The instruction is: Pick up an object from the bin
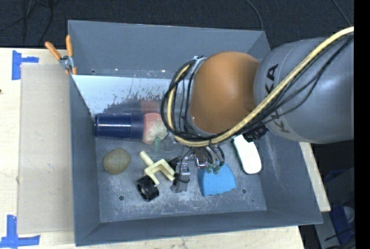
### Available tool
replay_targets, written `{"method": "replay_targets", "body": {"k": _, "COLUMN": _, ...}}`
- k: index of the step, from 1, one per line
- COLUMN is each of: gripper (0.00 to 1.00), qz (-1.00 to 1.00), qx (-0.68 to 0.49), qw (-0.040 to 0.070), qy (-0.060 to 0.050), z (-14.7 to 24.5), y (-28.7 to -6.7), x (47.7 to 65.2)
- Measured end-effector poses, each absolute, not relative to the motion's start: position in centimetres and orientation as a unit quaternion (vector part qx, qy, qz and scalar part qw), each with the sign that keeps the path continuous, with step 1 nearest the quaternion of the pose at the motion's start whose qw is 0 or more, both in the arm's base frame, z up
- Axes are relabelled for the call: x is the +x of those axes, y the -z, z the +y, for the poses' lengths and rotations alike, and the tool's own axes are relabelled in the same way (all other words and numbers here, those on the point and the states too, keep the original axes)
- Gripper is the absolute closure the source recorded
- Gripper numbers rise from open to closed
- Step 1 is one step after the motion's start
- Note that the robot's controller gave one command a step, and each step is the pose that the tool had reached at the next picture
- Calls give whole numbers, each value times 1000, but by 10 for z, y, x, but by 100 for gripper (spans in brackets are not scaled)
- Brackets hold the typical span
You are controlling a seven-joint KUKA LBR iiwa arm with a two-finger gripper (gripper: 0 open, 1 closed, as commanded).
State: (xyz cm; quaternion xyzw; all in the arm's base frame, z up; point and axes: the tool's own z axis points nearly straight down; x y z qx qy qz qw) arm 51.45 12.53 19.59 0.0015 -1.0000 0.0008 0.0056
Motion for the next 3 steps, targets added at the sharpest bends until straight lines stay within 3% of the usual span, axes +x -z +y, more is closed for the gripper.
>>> {"method": "replay_targets", "body": {"k": 1, "gripper": 0, "qz": -1000, "qx": -1, "qw": 1, "qy": 0, "z": 124, "y": -200, "x": 516}}
{"method": "replay_targets", "body": {"k": 2, "gripper": 0, "qz": -1000, "qx": -2, "qw": 2, "qy": 0, "z": 98, "y": -128, "x": 551}}
{"method": "replay_targets", "body": {"k": 3, "gripper": 0, "qz": -1000, "qx": 27, "qw": 4, "qy": -1, "z": 68, "y": -66, "x": 572}}
